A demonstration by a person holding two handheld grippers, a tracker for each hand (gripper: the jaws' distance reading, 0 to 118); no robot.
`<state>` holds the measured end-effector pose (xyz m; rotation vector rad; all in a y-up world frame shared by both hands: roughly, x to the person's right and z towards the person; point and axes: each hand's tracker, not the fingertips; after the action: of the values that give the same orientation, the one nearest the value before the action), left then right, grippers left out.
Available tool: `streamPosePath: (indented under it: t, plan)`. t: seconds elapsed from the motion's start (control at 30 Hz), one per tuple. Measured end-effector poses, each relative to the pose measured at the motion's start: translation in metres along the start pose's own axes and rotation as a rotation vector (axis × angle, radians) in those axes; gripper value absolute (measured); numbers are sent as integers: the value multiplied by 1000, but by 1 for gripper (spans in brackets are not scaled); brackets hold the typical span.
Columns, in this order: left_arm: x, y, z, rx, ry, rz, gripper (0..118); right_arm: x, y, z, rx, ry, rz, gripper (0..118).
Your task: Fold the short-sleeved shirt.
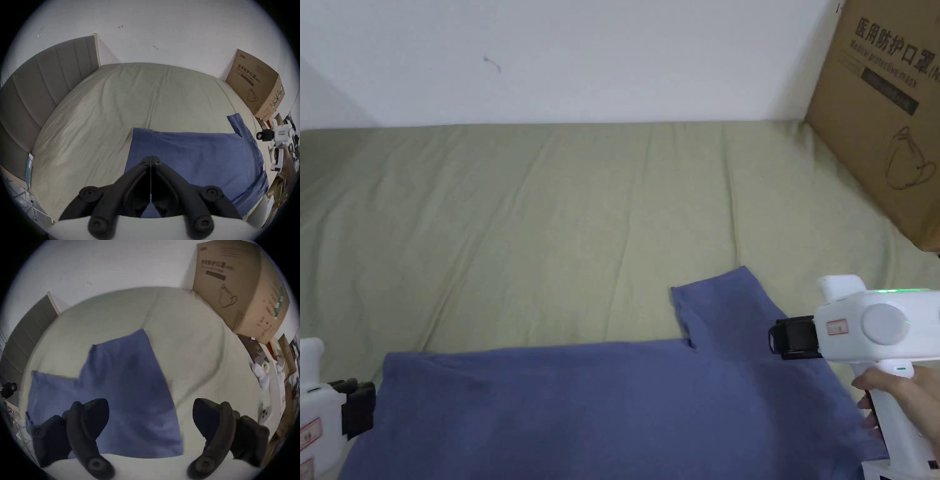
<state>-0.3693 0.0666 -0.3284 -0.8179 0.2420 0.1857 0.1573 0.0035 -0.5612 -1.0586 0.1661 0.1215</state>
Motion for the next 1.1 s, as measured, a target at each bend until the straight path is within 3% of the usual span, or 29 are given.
streamPosePath:
  t: [0.13,0.17,0.3,0.33,0.37,0.47,0.57,0.87,0.93,0.97,1.0,1.03,1.1]
  plan:
    - [-1,1,-11,-18,10,4,0,7,8,-35,-29,-13,12,106]
    - [-1,2,-14,-26,10,4,0,11,9,-42,-59,-20,-12,99]
    - [0,0,-21,-50,16,-12,0,17,8,-44,-62,53,-91,45]
    - [0,-1,-23,-58,17,-16,0,13,7,-40,-44,40,-43,17]
    - [-1,-3,-25,-63,15,-18,0,8,8,-37,-28,17,33,0]
    - [-2,-4,-28,-75,20,-14,0,-3,9,-19,0,-3,63,0]
    - [-8,-3,-29,-74,23,-6,0,1,12,-16,18,36,15,0]
    - [-47,31,-66,-63,112,86,3,-6,7,-3,35,39,-11,0]
    - [-56,45,-84,-74,153,107,37,-7,6,-3,33,41,-20,0]
    - [-60,53,-95,-89,140,119,69,-6,5,-3,30,42,-25,0]
    - [-63,57,-103,-115,119,149,92,-6,5,-3,30,44,-29,0]
    - [-68,60,-118,-133,92,158,102,-6,5,-3,30,45,-35,0]
    - [-63,64,-133,-140,36,165,103,-4,5,-6,26,50,-50,0]
